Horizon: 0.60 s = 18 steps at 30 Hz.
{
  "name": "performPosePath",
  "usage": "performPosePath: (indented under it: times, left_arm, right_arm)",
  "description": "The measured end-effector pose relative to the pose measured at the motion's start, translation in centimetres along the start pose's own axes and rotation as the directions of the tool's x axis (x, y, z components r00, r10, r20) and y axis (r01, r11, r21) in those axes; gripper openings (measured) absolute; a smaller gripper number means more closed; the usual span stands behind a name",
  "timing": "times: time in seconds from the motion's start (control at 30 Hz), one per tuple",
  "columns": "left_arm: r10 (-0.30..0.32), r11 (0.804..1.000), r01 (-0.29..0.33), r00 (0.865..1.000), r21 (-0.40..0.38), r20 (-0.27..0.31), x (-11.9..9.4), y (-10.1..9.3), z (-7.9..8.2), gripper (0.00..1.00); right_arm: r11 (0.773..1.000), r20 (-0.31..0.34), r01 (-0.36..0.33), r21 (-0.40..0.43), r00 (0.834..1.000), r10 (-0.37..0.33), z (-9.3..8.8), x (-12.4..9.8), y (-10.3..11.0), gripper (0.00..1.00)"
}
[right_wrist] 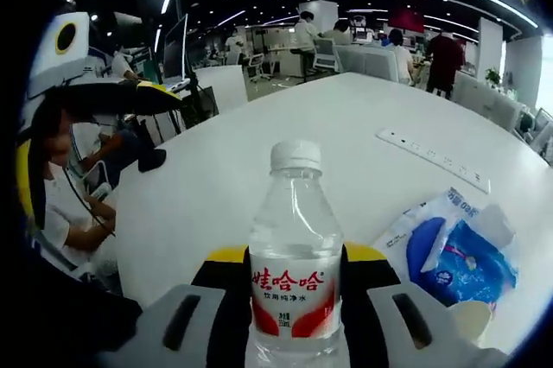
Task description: Arrange the tabletop items into an orderly group along one side of the table until the central work area is clear of visible clutter.
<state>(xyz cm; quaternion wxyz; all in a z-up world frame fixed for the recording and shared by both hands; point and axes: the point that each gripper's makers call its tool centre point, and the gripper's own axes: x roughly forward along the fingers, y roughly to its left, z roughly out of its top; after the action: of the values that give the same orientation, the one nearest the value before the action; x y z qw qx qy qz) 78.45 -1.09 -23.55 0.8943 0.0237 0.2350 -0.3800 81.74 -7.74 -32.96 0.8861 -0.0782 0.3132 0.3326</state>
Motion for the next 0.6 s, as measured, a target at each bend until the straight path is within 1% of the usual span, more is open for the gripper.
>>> performPosePath:
  times: [0.07,0.13,0.23,0.4,0.53,0.6]
  left_arm:
    - [-0.006,1.0,0.006,1.0,0.004,0.005,0.3,-0.3,0.4,0.85]
    - [-0.023,1.0,0.023,1.0,0.018,0.016,0.8,-1.1,1.2,0.85]
    - [-0.031,0.999,0.031,0.999,0.028,0.021,1.3,-1.7,1.9,0.85]
    - [-0.047,0.999,0.046,0.998,0.02,0.046,1.9,-2.1,3.1,0.83]
    - [-0.062,0.998,0.062,0.996,0.003,0.071,2.8,-2.2,4.0,0.77]
    - [-0.074,0.997,0.074,0.993,0.003,0.088,3.2,-1.9,4.5,0.74]
  right_arm:
    - [1.0,0.016,0.004,0.003,1.0,-0.004,0.1,-0.4,0.1,0.34]
    - [1.0,0.034,0.01,0.001,0.999,-0.01,0.4,-0.8,0.2,0.34]
    - [1.0,0.057,0.017,0.006,0.998,-0.017,0.7,-1.4,0.2,0.34]
    - [0.999,0.095,0.027,0.022,0.995,-0.029,1.0,-2.5,0.2,0.33]
    - [0.999,0.126,0.029,0.032,0.991,-0.033,1.5,-3.1,0.4,0.33]
    - [0.999,0.136,0.037,0.023,0.99,-0.04,1.9,-3.8,0.6,0.33]
